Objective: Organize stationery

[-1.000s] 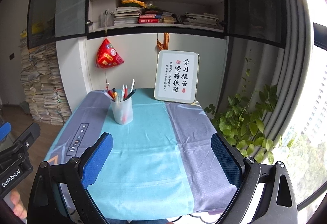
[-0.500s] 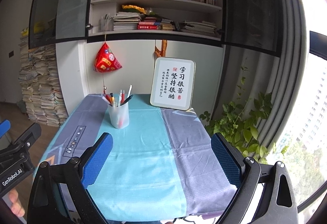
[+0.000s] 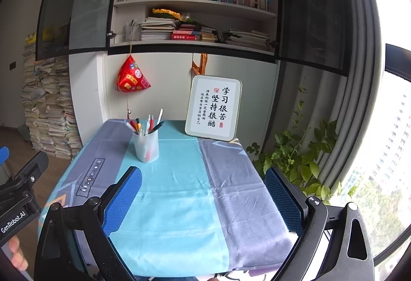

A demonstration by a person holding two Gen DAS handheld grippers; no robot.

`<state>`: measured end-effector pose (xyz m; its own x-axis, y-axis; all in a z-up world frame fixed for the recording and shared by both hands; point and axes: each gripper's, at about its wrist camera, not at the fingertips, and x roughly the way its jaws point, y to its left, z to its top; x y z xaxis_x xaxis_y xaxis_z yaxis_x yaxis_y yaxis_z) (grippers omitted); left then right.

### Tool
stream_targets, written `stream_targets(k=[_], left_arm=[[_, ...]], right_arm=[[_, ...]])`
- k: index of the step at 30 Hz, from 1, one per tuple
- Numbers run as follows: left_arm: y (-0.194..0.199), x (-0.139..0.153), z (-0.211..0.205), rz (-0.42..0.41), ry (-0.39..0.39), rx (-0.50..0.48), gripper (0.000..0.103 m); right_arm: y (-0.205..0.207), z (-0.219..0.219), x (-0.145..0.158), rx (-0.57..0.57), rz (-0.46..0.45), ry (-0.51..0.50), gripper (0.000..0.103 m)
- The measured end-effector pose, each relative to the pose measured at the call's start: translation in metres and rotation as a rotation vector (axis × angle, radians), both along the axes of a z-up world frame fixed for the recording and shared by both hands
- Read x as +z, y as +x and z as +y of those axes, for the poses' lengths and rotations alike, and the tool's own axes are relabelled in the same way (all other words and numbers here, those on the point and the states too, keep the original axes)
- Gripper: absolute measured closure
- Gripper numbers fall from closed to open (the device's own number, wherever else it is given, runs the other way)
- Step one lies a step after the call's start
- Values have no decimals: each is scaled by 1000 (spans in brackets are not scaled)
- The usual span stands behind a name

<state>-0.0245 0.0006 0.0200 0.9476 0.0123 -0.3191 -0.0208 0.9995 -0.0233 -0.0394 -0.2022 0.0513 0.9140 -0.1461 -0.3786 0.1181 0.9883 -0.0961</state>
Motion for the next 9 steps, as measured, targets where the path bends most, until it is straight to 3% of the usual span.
stream_targets(k=[9], left_arm=[[-3,1,0,-1,3,8,1]], right_arm=[[-1,0,-1,8,6,4,6]])
